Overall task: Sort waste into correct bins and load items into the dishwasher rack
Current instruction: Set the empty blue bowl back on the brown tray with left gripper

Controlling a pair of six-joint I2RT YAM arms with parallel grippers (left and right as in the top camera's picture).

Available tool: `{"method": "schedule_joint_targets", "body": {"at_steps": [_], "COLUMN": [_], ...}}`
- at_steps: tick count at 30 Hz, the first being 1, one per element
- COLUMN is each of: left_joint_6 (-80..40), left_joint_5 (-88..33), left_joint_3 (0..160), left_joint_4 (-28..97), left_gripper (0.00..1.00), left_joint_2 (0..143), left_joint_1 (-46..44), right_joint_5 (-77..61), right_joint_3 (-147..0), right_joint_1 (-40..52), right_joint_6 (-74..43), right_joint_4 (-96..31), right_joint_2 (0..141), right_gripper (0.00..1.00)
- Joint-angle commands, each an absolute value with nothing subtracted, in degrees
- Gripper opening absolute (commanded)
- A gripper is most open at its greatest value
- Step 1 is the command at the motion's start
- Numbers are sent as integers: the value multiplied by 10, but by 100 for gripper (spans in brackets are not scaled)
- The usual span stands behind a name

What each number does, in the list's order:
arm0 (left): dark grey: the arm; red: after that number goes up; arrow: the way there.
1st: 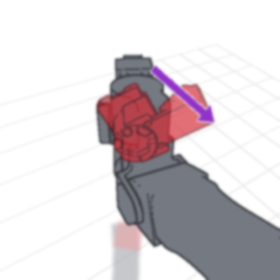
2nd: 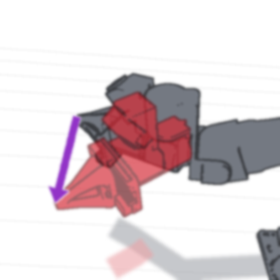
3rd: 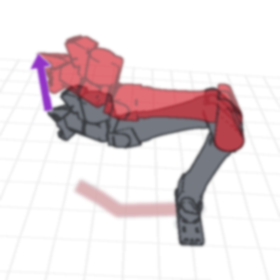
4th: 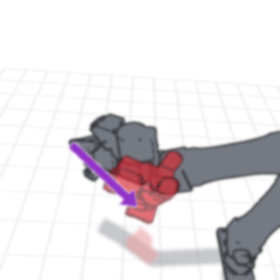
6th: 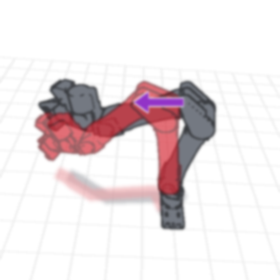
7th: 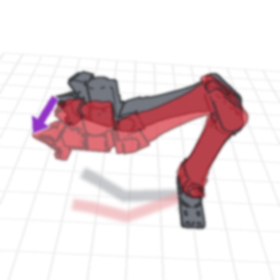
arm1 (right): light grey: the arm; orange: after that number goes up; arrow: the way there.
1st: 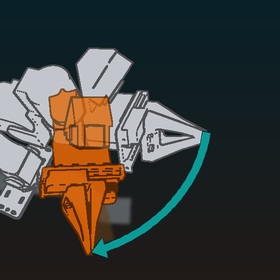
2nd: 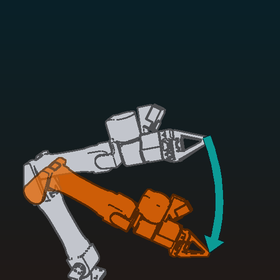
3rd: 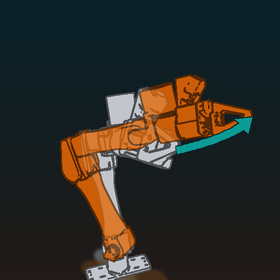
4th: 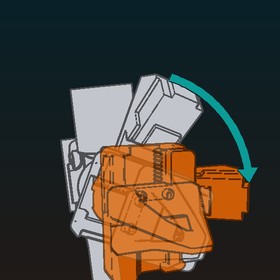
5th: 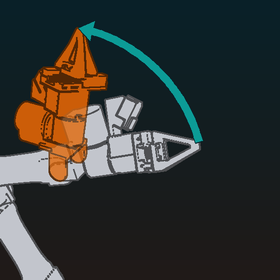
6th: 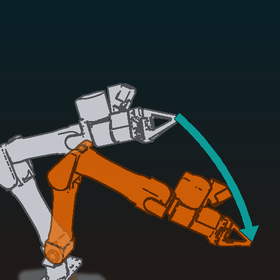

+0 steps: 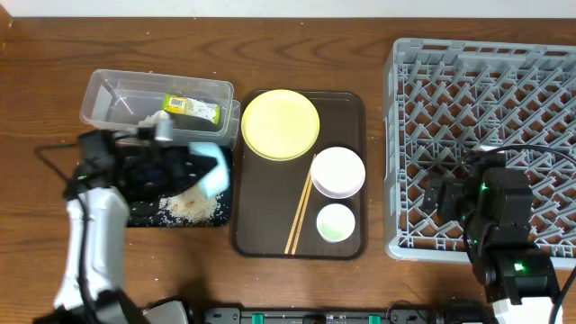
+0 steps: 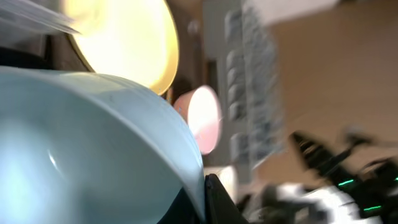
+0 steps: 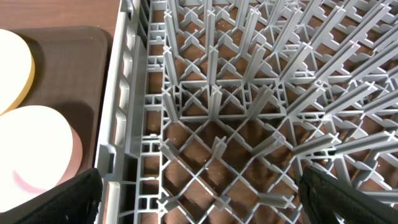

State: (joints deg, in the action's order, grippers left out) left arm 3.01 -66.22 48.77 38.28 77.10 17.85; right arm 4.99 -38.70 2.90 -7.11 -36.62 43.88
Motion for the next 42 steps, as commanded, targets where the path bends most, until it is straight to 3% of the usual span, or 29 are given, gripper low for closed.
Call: {"method": "schedule_joint_targets", "body": {"at_steps": [1, 10, 17, 24, 34, 42], "left_joint_6": [7, -12, -12, -12, -12, -12], "left_joint_5": [-509, -242, -184, -183, -184, -230], "left_joint_3": [494, 494, 494, 494, 497, 558], "left_joint_4": [365, 331, 301, 271, 274, 312], "left_gripper": [6, 6, 6, 9, 37, 42], "left_joint_2": [736, 743, 801, 868, 868, 815], "left_joint_1": [93, -159, -266, -307, -309, -310], "right_joint_5": [57, 57, 57, 57, 58, 58], "right_joint_3": [-399, -399, -400, -400, -399, -400], "right_joint_1": [33, 33, 33, 33, 33, 33], "right_joint_6": [-68, -68, -68, -68, -68, -68], "right_joint_4": [-367, -367, -367, -367, -367, -367], "right_joint_2": [439, 439, 439, 439, 439, 439], "right_gripper": [99, 99, 99, 99, 99, 99]}}
